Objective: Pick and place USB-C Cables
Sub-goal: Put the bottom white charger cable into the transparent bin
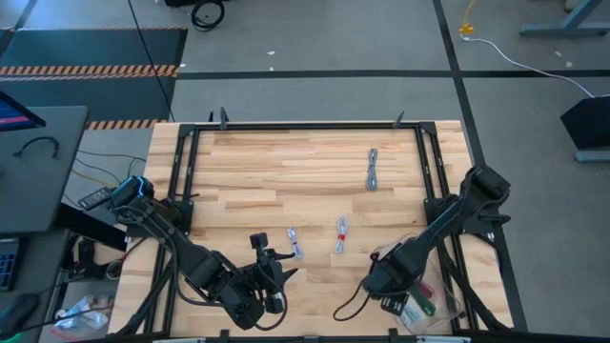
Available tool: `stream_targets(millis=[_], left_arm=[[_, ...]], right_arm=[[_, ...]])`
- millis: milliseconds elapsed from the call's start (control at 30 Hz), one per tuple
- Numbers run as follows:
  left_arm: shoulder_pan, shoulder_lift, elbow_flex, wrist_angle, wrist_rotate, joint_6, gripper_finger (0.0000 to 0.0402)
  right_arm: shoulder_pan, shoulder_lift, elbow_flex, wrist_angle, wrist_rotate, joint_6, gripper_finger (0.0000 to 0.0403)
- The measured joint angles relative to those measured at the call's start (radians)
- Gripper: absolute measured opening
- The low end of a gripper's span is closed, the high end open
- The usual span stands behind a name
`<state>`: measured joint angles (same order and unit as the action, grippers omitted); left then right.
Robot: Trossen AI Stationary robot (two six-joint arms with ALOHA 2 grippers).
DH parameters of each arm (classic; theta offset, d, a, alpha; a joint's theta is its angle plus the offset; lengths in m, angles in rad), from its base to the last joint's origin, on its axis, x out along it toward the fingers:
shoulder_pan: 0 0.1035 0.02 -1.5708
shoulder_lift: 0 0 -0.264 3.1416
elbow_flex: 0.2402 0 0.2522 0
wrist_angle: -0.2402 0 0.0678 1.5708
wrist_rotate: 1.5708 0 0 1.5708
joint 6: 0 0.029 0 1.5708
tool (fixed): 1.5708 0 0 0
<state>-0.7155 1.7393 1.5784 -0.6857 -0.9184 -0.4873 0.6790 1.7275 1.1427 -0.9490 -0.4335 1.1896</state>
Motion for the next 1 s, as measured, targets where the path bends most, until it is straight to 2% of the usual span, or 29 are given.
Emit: stream_targets(millis=[167,267,333,433,567,667,833,900,1000], left_arm=[[0.0,0.0,0.0,0.0,0.0,0.0,0.0155],[0.0,0.0,0.0,-0.012,0.0,-0.006,0.0155],[0.002,0.0,0.0,-0.065,0.0,-0.061,0.0155],[0.005,0.0,0.0,-0.248,0.006,-0.256,0.0155],[0.005,0.019,-0.001,-0.526,0.071,-0.639,0.0155],[-0.006,0.03,-0.041,-0.621,0.127,-0.887,0.0155],[-0.03,0.03,-0.213,-0.492,0.158,-1.164,0.0155],[-0.038,0.03,-0.298,-0.359,0.169,-1.235,0.0155],[-0.046,0.03,-0.428,-0.101,0.195,-1.263,0.0155]], right_arm=[[0.0,-0.076,0.0,0.007,0.145,0.014,0.0159],[0.0,-0.128,0.0,0.024,0.194,0.051,0.0159],[0.0,-0.162,0.0,0.05,0.235,0.067,0.0159],[0.01,-0.218,0.0,0.144,0.335,0.034,0.016],[0.023,-0.291,0.001,0.32,0.503,-0.107,0.016],[0.029,-0.339,0.002,0.434,0.603,-0.246,0.016],[0.024,-0.404,0.002,0.497,0.694,-0.425,0.016],[0.023,-0.423,0.002,0.495,0.721,-0.476,0.016],[0.012,-0.444,0.002,0.489,0.731,-0.537,0.016]])
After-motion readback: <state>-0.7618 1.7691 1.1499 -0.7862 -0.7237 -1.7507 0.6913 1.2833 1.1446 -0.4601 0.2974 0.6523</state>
